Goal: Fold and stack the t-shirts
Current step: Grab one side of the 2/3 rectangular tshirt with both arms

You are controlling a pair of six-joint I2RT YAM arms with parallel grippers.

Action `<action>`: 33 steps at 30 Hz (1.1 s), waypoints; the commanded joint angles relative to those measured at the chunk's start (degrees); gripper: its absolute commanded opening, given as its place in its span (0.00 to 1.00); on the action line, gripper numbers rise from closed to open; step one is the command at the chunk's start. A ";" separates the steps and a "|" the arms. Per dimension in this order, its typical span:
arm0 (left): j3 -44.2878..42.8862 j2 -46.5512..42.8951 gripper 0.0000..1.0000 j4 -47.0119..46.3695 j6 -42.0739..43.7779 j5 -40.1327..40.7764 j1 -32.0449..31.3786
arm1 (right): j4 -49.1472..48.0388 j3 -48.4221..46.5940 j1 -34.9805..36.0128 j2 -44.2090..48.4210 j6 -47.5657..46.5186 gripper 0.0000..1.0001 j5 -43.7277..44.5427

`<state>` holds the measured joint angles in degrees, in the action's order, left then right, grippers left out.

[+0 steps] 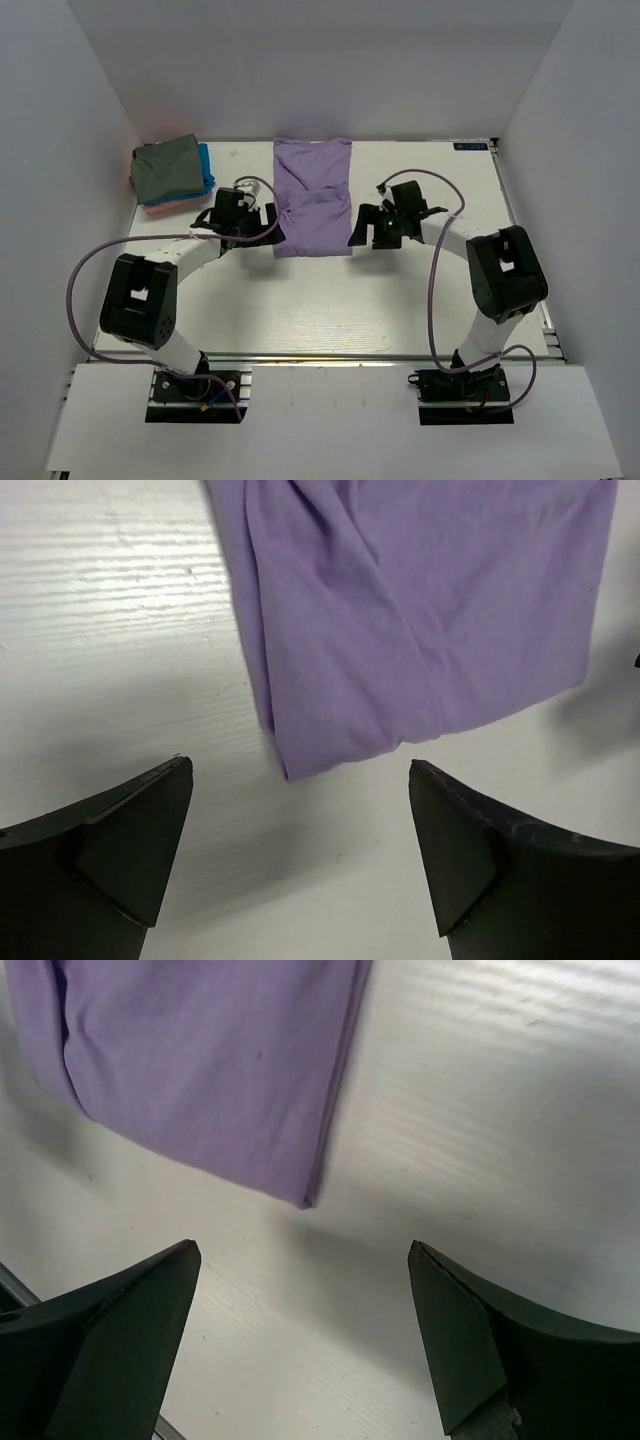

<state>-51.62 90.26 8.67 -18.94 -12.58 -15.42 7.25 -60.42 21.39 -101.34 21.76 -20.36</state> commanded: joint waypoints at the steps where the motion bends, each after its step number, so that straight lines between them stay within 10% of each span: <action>1: 0.81 1.49 0.98 -1.20 1.80 -2.63 -1.36 | -0.48 0.31 2.87 -0.08 -0.76 0.90 -1.09; 18: 2.92 8.88 0.54 -5.76 2.33 -2.71 -1.89 | -2.58 -2.95 5.42 -8.79 2.24 0.65 1.38; 25: 3.45 10.02 0.00 -8.22 2.33 -7.19 -1.89 | -3.12 -2.68 5.51 -9.49 2.41 0.25 0.94; 27: 3.45 10.02 0.00 -8.23 2.33 -7.72 -1.89 | -3.03 -2.51 5.42 -9.14 2.41 0.00 0.67; 33: 7.13 1.53 0.00 -6.04 -0.48 -3.16 -1.89 | 0.48 0.56 5.24 -2.66 1.53 0.00 5.06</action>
<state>-47.16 98.10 -0.40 -18.33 -17.47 -17.21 3.40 -62.00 26.39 -108.81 24.71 -19.03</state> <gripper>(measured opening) 0.009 0.013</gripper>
